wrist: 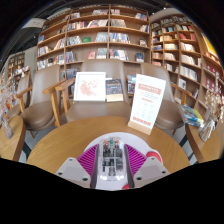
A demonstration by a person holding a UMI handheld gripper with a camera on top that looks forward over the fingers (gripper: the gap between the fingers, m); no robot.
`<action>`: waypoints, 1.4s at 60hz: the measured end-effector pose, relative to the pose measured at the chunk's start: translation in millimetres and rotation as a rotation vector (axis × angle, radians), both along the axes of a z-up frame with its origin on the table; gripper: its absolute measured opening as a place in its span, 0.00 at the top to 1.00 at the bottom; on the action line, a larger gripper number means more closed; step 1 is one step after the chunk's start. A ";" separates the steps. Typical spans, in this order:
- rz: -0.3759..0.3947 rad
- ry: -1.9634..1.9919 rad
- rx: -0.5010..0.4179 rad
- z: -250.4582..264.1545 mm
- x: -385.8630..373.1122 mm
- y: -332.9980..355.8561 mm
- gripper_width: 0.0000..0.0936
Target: Arrange mouse
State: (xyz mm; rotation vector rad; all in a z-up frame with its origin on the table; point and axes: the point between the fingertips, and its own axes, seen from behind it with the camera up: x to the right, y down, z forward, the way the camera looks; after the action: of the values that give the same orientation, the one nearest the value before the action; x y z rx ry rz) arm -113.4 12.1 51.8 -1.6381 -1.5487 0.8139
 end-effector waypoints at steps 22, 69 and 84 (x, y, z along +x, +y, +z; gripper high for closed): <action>-0.011 -0.061 -0.001 -62.2 -28.4 38.9 0.42; -0.062 0.032 -0.028 89.7 367.2 13.0 0.09; -0.022 0.031 0.011 80.1 441.6 1.7 0.09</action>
State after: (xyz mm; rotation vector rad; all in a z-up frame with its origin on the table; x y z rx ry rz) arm 328.2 13.8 131.9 -1.6250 -1.5090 0.8141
